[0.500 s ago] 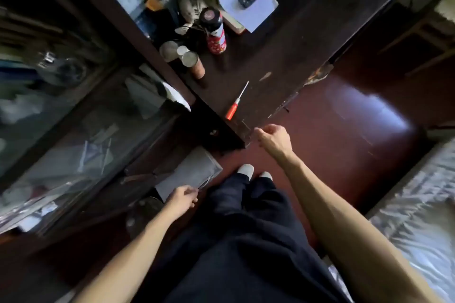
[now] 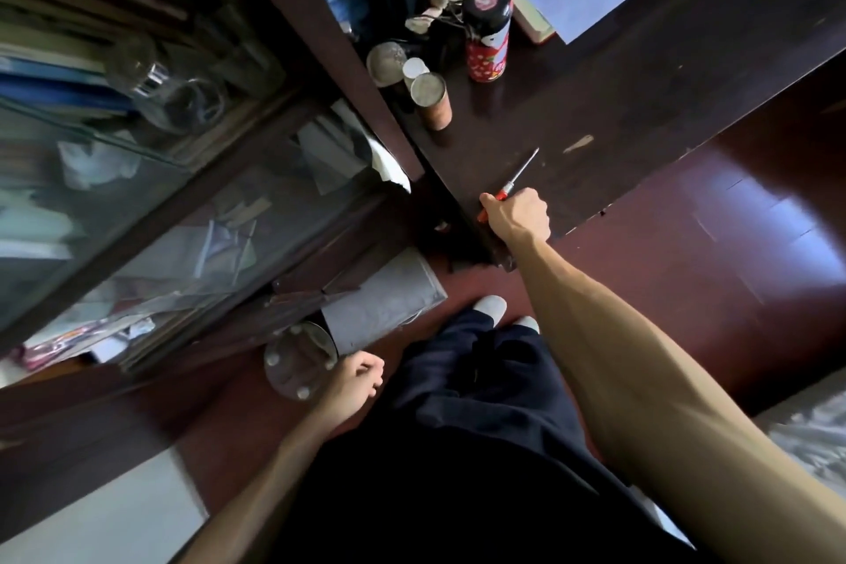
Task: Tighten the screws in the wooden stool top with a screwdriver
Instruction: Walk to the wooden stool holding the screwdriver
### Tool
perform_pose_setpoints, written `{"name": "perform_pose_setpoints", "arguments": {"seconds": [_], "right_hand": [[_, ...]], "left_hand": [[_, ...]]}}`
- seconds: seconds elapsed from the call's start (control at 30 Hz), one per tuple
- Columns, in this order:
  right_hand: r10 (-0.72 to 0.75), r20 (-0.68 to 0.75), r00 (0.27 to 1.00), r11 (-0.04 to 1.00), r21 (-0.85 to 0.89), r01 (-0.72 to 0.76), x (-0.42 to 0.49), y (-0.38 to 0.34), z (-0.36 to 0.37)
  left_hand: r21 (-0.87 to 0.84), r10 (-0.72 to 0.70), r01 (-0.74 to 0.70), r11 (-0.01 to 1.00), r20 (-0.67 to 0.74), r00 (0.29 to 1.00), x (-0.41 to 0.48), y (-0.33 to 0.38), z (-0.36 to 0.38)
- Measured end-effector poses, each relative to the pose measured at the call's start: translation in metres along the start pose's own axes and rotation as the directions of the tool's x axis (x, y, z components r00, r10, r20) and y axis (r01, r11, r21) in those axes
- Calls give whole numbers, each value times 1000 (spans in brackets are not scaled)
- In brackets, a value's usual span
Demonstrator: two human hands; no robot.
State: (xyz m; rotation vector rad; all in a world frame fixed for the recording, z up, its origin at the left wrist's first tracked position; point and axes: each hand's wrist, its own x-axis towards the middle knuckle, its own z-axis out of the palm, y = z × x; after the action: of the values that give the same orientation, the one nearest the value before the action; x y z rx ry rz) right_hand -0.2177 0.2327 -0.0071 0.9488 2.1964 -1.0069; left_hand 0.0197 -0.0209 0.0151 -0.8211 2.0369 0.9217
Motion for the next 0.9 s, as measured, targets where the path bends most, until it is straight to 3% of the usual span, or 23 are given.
{"name": "perform_pose_setpoints", "arguments": {"seconds": [0.17, 0.33, 0.5, 0.6, 0.73, 0.83, 0.9], "right_hand": [[4, 55, 998, 998, 61, -8, -8, 8, -12], [-24, 25, 999, 974, 225, 18, -43, 75, -51], [129, -101, 986, 921, 380, -82, -89, 176, -85], [220, -139, 966, 828, 551, -109, -116, 235, -94], [364, -223, 904, 739, 660, -134, -151, 298, -100], [513, -268, 816, 615, 777, -131, -176, 330, -95], [569, -325, 756, 624, 769, -138, -188, 348, -90]], "left_hand": [[65, -1, -3, 998, 70, 998, 1, 6, -1], [150, -4, -22, 988, 168, 986, 19, 33, -5], [304, 28, -103, 947, 241, 970, 45, 79, 9], [407, 61, -185, 895, 300, 952, 52, 107, 21], [497, 91, -304, 813, 406, 909, 50, 144, 49], [533, 85, -361, 765, 472, 877, 40, 170, 81], [559, 73, -400, 727, 516, 854, 31, 190, 106]]}}
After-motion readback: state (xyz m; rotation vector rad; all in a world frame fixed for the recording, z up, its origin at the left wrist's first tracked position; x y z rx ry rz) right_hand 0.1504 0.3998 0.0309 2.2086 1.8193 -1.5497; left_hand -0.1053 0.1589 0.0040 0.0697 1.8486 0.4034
